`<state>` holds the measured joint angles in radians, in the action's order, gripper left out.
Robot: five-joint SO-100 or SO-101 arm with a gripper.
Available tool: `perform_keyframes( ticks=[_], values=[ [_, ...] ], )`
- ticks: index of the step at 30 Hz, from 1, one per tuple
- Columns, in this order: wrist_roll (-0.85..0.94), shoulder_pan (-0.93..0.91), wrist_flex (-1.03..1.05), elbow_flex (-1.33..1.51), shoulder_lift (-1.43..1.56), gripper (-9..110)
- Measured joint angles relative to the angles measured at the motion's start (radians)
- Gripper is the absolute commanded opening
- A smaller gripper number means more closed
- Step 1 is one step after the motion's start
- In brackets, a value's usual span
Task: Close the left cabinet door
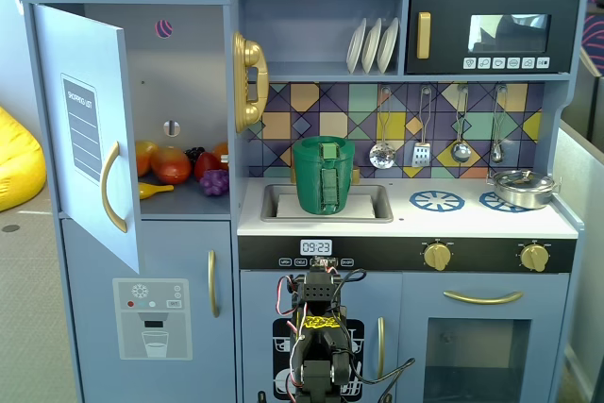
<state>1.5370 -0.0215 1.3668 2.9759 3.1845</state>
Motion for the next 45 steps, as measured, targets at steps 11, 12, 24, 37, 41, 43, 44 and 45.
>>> perform_keyframes(
  ticks=[11,12,24,37,41,43,44,45],
  values=[
    [0.000,0.003,0.000,0.000,0.000,0],
    [0.000,0.003,0.000,0.000,0.000,0],
    [0.028,0.313,0.005,-0.060,-0.009,0],
    [0.253,1.632,-0.876,-0.267,-0.285,0],
    [0.284,1.821,-1.262,-0.281,-0.480,0],
    [0.311,1.864,-1.425,-0.324,-0.591,0],
    [0.322,1.871,-1.496,-0.351,-0.650,0],
    [0.334,1.871,-1.548,-0.387,-0.709,0]
  ],
)
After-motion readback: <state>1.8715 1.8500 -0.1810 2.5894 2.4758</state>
